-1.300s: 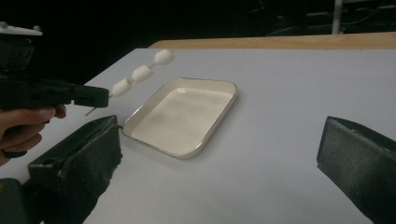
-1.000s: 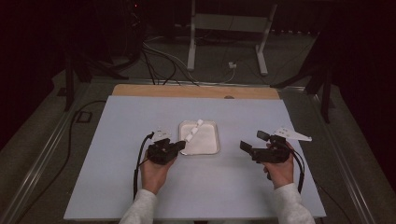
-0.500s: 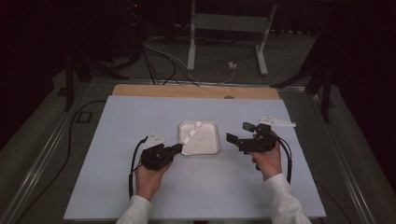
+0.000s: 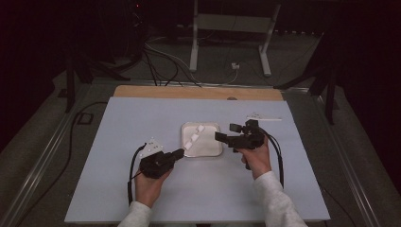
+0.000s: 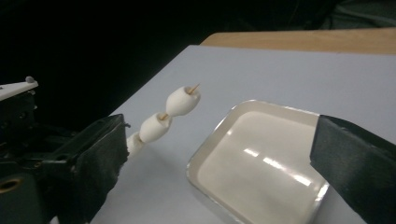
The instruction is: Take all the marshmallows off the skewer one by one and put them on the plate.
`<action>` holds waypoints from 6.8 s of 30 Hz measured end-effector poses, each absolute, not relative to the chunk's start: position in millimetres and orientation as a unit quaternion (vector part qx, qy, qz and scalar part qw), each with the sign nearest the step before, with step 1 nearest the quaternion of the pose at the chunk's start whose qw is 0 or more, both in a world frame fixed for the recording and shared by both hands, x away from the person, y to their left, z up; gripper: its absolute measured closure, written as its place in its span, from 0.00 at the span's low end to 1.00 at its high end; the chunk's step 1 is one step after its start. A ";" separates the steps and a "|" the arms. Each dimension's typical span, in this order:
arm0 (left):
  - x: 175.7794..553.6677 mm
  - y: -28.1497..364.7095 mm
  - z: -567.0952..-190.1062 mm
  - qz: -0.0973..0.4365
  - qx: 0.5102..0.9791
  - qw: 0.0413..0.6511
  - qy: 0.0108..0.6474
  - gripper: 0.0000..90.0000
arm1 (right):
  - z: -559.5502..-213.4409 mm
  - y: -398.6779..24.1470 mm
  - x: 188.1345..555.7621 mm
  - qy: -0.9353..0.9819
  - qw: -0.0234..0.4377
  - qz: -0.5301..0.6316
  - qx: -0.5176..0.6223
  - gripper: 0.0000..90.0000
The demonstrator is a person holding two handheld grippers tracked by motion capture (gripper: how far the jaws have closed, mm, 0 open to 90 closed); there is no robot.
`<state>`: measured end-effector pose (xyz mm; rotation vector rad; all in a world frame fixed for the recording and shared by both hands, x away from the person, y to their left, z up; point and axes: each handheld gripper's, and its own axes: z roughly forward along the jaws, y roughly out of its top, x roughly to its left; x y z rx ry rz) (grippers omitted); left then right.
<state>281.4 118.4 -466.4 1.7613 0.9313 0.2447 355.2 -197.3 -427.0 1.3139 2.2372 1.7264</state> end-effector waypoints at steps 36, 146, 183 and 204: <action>281.2 92.4 -479.8 0.069 0.783 0.510 0.348 0.97 | -430.5 -153.6 363.2 0.687 -0.145 0.567 0.431 0.85; 284.5 120.4 -485.9 0.070 0.761 0.509 0.395 1.00 | -438.1 -136.7 357.7 0.736 -0.075 0.527 0.418 0.00; 281.9 111.0 -485.7 0.070 0.771 0.507 0.379 1.00 | -445.0 -118.8 356.1 0.733 -0.148 0.524 0.408 0.87; 279.4 112.7 -486.6 0.075 0.774 0.515 0.361 1.00 | -434.7 -132.1 361.4 0.720 -0.161 0.527 0.421 0.88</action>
